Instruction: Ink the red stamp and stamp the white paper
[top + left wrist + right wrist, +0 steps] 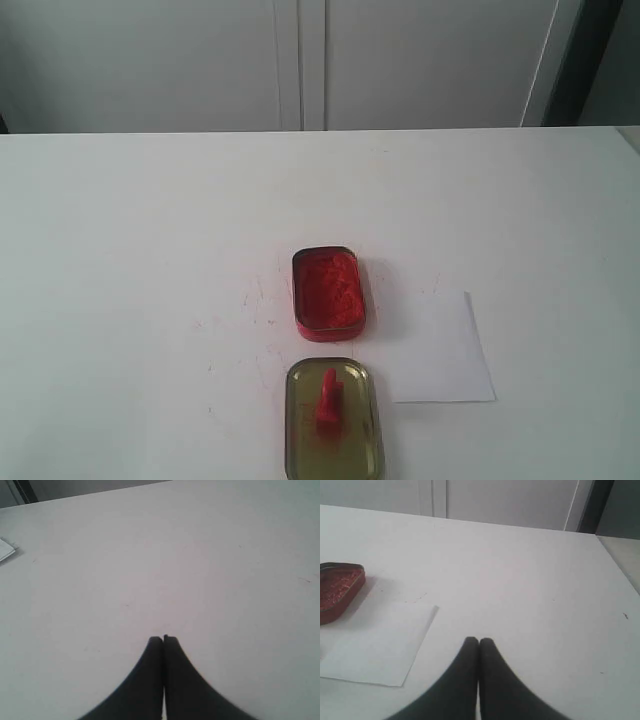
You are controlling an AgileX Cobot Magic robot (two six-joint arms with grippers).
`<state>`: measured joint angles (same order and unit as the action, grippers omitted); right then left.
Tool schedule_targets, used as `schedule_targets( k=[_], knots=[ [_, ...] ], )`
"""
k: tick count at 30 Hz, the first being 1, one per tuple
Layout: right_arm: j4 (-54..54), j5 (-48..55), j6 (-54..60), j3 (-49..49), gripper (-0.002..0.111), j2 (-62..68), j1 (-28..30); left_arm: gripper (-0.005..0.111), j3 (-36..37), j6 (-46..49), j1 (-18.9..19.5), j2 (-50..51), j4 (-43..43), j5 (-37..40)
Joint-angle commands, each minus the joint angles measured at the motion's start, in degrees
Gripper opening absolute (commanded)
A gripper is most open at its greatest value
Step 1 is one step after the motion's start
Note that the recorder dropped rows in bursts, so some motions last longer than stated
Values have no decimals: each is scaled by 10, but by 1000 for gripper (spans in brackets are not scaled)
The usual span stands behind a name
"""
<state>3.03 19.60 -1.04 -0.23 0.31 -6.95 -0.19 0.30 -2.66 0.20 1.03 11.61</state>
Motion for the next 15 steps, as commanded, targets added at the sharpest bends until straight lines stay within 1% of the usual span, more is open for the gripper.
schedule_targets(
  k=[1, 10, 14, 15],
  knots=[
    [1, -4, -2, 2, 0, -3, 1, 0, 2, 2, 2, -2, -1, 0],
    [1, -25, -2, 2, 0, -3, 1, 0, 2, 2, 2, -2, -1, 0],
    [1, -76, -2, 2, 0, -3, 1, 0, 2, 2, 2, -2, -1, 0],
    [1, -108, -2, 2, 0, -3, 1, 0, 2, 2, 2, -2, -1, 0]
  ],
)
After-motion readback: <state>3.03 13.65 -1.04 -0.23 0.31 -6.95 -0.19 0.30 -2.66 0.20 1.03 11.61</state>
